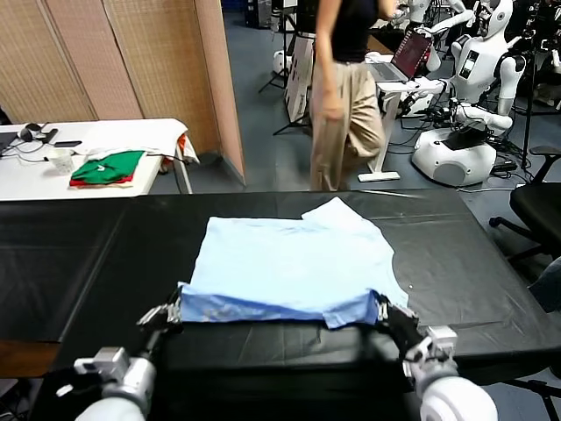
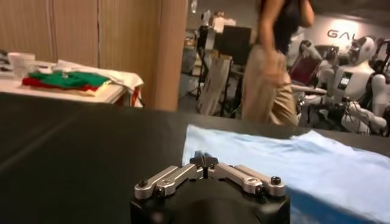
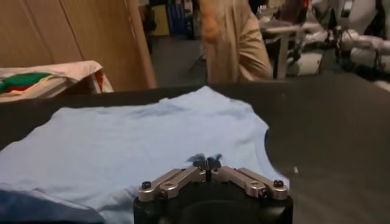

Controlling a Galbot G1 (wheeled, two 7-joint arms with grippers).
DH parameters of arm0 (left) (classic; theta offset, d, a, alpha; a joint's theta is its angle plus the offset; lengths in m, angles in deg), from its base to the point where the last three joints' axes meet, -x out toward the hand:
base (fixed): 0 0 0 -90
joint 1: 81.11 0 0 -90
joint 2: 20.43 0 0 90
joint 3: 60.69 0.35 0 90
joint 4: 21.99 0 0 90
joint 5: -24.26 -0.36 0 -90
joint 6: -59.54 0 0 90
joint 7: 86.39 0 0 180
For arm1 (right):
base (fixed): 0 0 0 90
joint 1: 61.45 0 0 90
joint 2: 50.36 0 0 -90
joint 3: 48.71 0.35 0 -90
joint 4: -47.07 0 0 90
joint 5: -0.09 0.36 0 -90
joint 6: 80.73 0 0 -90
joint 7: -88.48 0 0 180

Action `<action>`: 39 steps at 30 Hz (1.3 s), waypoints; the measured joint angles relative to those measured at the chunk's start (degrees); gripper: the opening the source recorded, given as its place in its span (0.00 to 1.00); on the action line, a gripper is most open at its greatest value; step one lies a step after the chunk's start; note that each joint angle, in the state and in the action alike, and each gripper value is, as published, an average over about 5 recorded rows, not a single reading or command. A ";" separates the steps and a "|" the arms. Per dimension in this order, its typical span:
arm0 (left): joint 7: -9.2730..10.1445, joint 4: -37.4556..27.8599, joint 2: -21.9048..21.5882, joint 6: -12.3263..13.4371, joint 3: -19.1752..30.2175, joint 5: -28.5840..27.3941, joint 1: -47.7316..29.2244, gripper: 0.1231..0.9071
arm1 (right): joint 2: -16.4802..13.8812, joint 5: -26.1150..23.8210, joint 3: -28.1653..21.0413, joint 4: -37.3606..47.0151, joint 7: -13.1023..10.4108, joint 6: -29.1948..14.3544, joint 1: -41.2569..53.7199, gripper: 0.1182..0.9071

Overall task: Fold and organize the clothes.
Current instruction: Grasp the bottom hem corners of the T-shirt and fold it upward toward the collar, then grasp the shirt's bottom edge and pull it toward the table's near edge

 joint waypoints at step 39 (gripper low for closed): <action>0.29 -4.34 -4.88 -6.41 3.38 0.59 -2.95 1.00 | -7.20 4.76 12.06 -5.75 8.07 2.10 -14.72 0.97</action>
